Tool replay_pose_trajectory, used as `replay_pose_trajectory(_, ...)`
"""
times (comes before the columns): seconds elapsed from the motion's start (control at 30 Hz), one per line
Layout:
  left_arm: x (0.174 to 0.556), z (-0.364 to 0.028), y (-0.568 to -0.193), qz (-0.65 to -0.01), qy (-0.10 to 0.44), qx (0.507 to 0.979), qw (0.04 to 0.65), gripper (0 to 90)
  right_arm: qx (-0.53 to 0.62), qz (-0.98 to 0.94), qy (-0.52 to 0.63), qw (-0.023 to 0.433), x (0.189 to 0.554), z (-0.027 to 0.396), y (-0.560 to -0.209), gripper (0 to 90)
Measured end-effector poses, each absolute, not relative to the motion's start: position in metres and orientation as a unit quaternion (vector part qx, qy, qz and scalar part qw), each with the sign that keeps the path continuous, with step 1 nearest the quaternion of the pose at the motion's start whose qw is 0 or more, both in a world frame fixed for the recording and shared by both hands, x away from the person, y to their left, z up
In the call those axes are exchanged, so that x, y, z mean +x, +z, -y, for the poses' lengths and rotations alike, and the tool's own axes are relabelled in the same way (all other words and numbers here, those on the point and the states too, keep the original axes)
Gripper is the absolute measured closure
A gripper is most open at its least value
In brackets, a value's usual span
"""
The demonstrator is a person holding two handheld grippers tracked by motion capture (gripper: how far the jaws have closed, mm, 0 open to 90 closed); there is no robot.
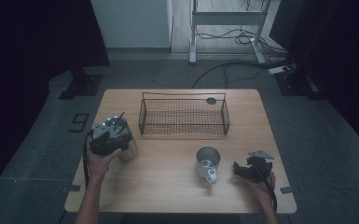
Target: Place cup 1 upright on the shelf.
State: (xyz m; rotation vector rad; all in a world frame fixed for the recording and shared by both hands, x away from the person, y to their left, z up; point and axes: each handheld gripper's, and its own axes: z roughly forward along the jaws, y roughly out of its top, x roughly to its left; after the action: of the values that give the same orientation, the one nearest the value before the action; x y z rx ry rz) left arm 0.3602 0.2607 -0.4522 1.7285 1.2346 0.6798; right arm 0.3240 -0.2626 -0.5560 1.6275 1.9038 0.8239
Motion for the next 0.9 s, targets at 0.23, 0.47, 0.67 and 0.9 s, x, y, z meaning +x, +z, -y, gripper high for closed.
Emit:
replay_pose_trajectory(0.23, 0.362, -0.253, -0.448, -0.503, 0.271, 0.693, 0.441, 3.6, 0.600, -0.695, 0.304, 0.253, 0.321, 0.263, -0.556, 6.4)
replay_pose_trajectory(0.47, 0.361, -0.249, -0.442, -0.514, 0.275, 0.679, 0.446, 3.6, 0.599, -0.696, 0.305, 0.253, 0.322, 0.263, -0.556, 6.3)
replay_pose_trajectory(0.67, 0.358, -0.245, -0.432, -0.519, 0.281, 0.671, 0.449, 3.6, 0.599, -0.696, 0.305, 0.253, 0.322, 0.262, -0.556, 6.3)
replay_pose_trajectory(0.9, 0.356, -0.242, -0.415, -0.510, 0.287, 0.677, 0.446, 3.6, 0.600, -0.695, 0.305, 0.254, 0.322, 0.262, -0.556, 6.4)
